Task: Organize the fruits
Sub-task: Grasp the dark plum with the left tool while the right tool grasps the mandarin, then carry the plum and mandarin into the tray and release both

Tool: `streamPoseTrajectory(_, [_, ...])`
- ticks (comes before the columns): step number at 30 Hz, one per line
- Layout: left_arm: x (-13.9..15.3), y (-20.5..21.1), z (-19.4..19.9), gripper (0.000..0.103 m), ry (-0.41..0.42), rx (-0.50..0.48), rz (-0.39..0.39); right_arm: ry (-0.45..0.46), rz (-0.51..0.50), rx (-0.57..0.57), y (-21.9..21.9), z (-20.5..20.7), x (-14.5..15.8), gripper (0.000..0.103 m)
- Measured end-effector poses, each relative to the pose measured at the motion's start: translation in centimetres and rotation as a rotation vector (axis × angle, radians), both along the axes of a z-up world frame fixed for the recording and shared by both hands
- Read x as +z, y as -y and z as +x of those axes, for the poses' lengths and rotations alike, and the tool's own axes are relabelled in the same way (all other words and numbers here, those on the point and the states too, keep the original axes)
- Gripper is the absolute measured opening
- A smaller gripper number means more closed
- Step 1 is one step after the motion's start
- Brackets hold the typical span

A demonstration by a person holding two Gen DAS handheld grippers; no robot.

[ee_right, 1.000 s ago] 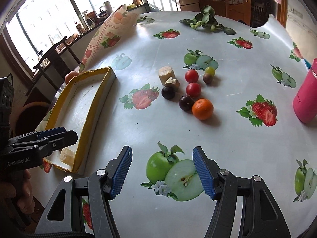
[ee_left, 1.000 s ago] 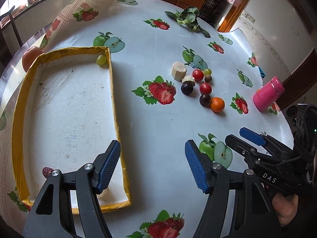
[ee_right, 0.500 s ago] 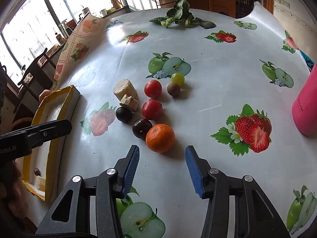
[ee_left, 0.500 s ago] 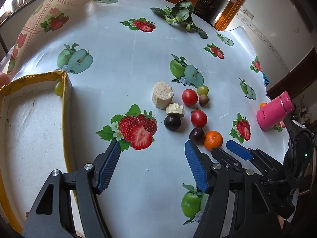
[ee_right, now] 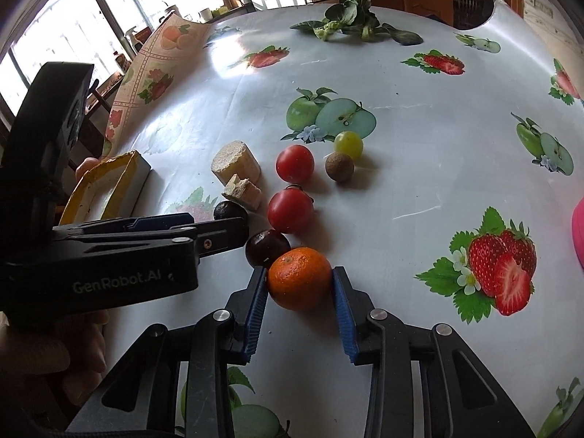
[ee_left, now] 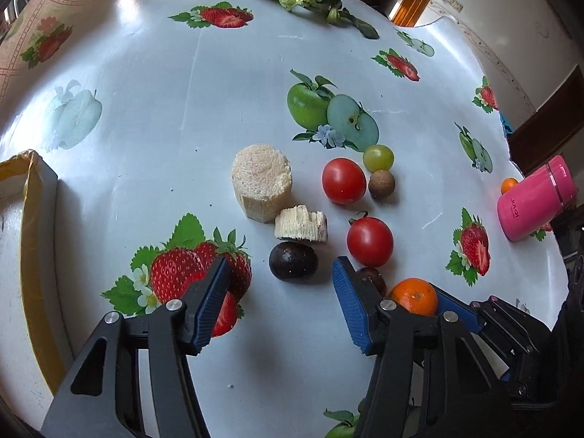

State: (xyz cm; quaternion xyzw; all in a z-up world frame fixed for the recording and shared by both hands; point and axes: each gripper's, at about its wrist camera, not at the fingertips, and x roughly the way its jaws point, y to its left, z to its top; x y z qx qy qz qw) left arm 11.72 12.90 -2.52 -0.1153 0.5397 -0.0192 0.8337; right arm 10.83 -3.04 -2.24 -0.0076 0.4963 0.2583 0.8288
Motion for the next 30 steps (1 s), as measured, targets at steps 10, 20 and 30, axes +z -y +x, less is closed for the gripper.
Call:
streamPoseTrajectory(10, [0.5, 0.6, -0.5, 0.022, -0.003, -0.024, -0.019, -0.013, 0.047, -0.068, 2.3, -1.0, 1.2, 0.036])
streamPoseTrajectory(20, [3.1, -0.5, -5.7, 0.022, 0.015, 0.003, -0.017, 0.01, 0.07, -0.064, 2.4, -3.0, 3.6, 0.036])
streamPoseTrajectory(30, [5.1, -3.1, -10.5, 0.022, 0.027, 0.073, -0.001, 0.022, 0.08, -0.003, 0.0, -6.6, 5.3, 0.036])
